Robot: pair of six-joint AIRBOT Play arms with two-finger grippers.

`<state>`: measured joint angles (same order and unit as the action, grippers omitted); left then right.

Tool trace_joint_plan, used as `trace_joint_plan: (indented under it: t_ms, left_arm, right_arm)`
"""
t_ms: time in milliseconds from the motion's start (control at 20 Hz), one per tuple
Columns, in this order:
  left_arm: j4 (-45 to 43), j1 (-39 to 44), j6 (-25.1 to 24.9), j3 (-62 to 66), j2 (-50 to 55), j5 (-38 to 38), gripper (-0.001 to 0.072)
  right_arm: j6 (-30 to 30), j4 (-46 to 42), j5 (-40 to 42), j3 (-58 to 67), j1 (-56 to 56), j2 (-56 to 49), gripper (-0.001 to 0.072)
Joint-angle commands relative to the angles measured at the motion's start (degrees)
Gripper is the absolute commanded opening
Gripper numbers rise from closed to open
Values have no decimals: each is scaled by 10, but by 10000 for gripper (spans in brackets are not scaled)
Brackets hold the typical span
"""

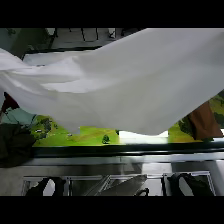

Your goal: Fold the shirts.

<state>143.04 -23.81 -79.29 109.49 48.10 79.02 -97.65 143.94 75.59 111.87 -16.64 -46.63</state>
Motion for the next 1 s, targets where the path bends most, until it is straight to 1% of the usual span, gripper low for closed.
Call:
trace_joint_plan:
  t_ms: [0,100,150,200,300,400,550,750,850,950]
  left_arm:
    - [10,189,-31,1,-14,-100,19]
    - [-45,288,-32,0,-54,-220,19]
    - [-94,330,-32,0,-76,-267,19]
    - [-148,370,-28,0,-100,-296,19]
    - [-237,429,1,0,-131,-305,19]
    - [-313,461,34,0,-137,-288,19]
    - [-396,476,75,-40,-120,-268,19]
    - [-500,471,142,-158,-61,-262,18]
    - [-498,428,149,-219,0,-264,18]
    - [-461,365,150,-274,80,-274,18]
  right_arm:
    - [-5,6,-2,-2,37,20,19]
    - [-12,6,-15,-2,41,41,19]
    - [-19,6,-20,-2,41,51,19]
    - [-27,6,-24,-2,41,62,19]
    - [-31,6,-32,-2,41,73,19]
    - [-44,6,-43,-2,41,73,19]
    - [-45,6,-28,-3,41,49,19]
    - [-45,5,34,-27,42,-22,19]
    - [-54,0,31,-92,61,-59,19]
    - [-63,-24,0,-188,84,-103,19]
